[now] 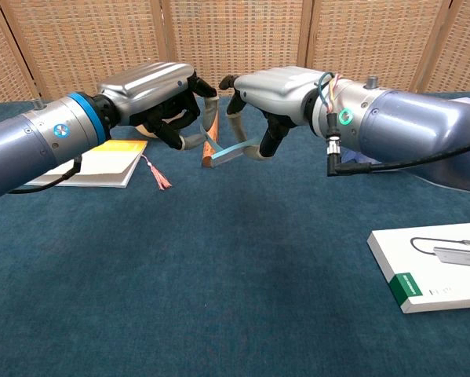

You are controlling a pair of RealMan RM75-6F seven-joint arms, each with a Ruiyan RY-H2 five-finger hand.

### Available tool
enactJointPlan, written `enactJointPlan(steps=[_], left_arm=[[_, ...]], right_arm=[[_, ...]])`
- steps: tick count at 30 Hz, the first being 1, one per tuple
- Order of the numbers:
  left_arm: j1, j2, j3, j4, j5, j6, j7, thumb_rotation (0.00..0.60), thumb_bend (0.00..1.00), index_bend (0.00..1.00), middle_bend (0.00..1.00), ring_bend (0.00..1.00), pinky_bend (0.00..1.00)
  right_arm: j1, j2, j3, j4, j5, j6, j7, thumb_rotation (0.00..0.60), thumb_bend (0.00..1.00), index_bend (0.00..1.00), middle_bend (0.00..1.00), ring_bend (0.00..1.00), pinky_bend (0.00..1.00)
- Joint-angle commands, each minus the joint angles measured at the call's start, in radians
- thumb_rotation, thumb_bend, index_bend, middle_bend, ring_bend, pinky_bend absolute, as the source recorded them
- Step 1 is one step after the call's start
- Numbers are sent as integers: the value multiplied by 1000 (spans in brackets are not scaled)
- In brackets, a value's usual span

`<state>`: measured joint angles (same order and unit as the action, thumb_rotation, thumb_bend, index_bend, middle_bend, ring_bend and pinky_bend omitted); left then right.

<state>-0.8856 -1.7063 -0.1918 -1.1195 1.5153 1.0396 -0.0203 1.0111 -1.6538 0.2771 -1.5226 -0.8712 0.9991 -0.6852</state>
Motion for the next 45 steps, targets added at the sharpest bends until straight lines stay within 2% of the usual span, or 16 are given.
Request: enactJointPlan(steps=[1, 12, 17, 24, 27, 28, 29, 30, 31, 32, 33, 34, 35, 37, 41, 45], left_arm=[[-2, -2, 2, 0, -3, 0, 1, 600, 409, 582, 877, 914, 838], [-5, -12, 7, 7, -22, -2, 14, 600, 503, 715, 887, 914, 838], [18, 7, 28, 28, -36, -2, 29, 600, 535, 757, 890, 914, 838], [89, 69, 82, 83, -26, 37, -36, 600, 528, 773, 892, 914, 838], [119, 88, 101, 116, -19, 61, -72, 600, 464, 766, 881, 905, 840], [127, 93, 107, 127, -12, 73, -85, 600, 377, 730, 837, 867, 839], [135, 99, 111, 138, -7, 85, -96, 600, 254, 660, 739, 782, 813], [142, 103, 116, 148, -1, 96, -105, 600, 164, 594, 640, 699, 779], [148, 107, 120, 156, 4, 104, -108, 600, 63, 485, 456, 541, 691], [156, 115, 126, 161, 5, 109, -103, 600, 12, 379, 265, 377, 572], [163, 122, 129, 159, 3, 108, -95, 600, 0, 313, 159, 276, 492], [169, 132, 132, 149, 0, 106, -90, 600, 0, 226, 53, 150, 383], [177, 146, 133, 132, -8, 103, -85, 600, 0, 157, 7, 67, 307], [193, 181, 129, 81, -24, 104, -78, 600, 0, 84, 0, 7, 239], [221, 230, 120, 20, -45, 126, -64, 600, 0, 27, 0, 0, 193], [288, 306, 113, -72, -79, 194, -41, 600, 0, 0, 0, 0, 135]], right_arm=[[0, 1, -2, 0, 0, 1, 2, 600, 517, 589, 5, 0, 35], [-2, 17, -9, -2, -4, 8, 18, 600, 517, 589, 5, 0, 35], [-11, 36, -18, 5, -19, 9, 35, 600, 517, 589, 5, 0, 35], [-30, 59, -33, 39, -29, -6, 76, 600, 517, 589, 5, 0, 35], [-41, 58, -44, 69, -27, -17, 96, 600, 517, 590, 5, 0, 35], [-44, 56, -47, 80, -27, -21, 104, 600, 503, 585, 5, 0, 35], [-47, 53, -50, 90, -27, -24, 110, 600, 435, 541, 4, 0, 35], [-50, 51, -52, 100, -27, -26, 117, 600, 291, 447, 2, 0, 36], [-54, 49, -55, 109, -31, -26, 125, 600, 189, 351, 2, 0, 36], [-60, 47, -57, 117, -36, -25, 137, 600, 60, 192, 0, 0, 37], [-65, 47, -59, 122, -40, -23, 145, 600, 0, 75, 0, 0, 37], [-69, 49, -62, 126, -44, -22, 148, 600, 0, 27, 0, 0, 37], [-74, 54, -66, 128, -42, -17, 141, 600, 0, 1, 0, 0, 37], [-87, 69, -66, 111, -38, -4, 140, 600, 0, 0, 0, 0, 37], [-118, 105, -65, 67, -51, 30, 165, 600, 0, 0, 0, 0, 37], [-190, 186, -89, -20, -131, 107, 230, 600, 0, 0, 0, 0, 37]])
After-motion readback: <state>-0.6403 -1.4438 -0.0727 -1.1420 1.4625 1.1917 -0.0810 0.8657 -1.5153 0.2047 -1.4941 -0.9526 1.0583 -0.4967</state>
